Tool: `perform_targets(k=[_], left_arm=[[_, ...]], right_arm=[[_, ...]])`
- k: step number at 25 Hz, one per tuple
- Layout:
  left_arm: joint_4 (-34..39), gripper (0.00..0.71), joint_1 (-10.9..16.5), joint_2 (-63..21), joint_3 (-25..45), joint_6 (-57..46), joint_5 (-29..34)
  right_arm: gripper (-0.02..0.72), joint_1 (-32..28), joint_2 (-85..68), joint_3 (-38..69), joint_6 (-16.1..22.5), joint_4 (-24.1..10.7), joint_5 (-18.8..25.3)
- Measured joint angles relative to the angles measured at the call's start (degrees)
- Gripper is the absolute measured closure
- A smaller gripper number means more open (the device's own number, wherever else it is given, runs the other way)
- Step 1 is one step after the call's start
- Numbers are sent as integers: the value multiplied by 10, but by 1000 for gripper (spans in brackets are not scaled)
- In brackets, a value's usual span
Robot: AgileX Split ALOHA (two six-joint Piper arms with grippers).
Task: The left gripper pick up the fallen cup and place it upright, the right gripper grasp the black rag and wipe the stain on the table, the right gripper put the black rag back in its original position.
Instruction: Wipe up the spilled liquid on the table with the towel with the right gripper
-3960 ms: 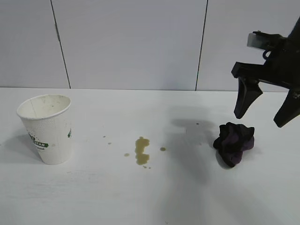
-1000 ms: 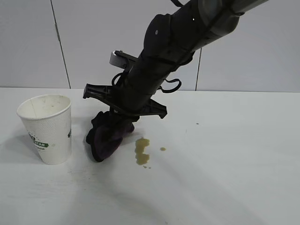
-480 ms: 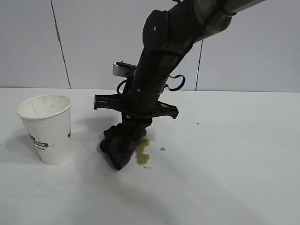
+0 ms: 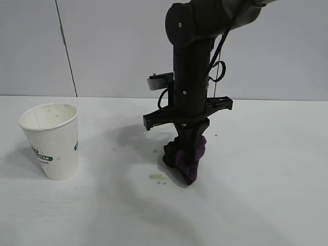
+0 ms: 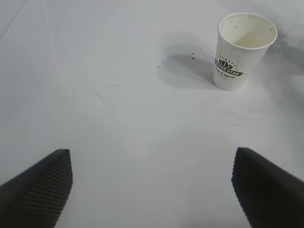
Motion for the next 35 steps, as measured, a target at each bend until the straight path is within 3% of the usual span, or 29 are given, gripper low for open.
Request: perform_targets(k=[7,9,12,15,17,19,24,26,30,35], left_arm=[[0,56,0,0,0,0,0],[0,56,0,0,0,0,0],[0,56,0,0,0,0,0],[0,56,0,0,0,0,0],[0,56,0,0,0,0,0],[0,56,0,0,0,0,0],[0,56,0,0,0,0,0],[0,56,0,0,0,0,0],[0,56,0,0,0,0,0],[0,56,0,0,0,0,0]], right_arm=[[651,5,1,0,-72,178,31],[651,17,1,0,-80,200,15],[651,46,3,0,-82,205,-33],[651,68,5,0,-70,187,-77],[651,73,5,0,-49,153,-89],[651,71,5,0,-25,110,-89],[651,46,5,0,53,-37,-87],[651,28,5,0,67,-69,-62],[651,-10,3,0,68,-71,17],[651,-25,-12,-1,22,-24,46]])
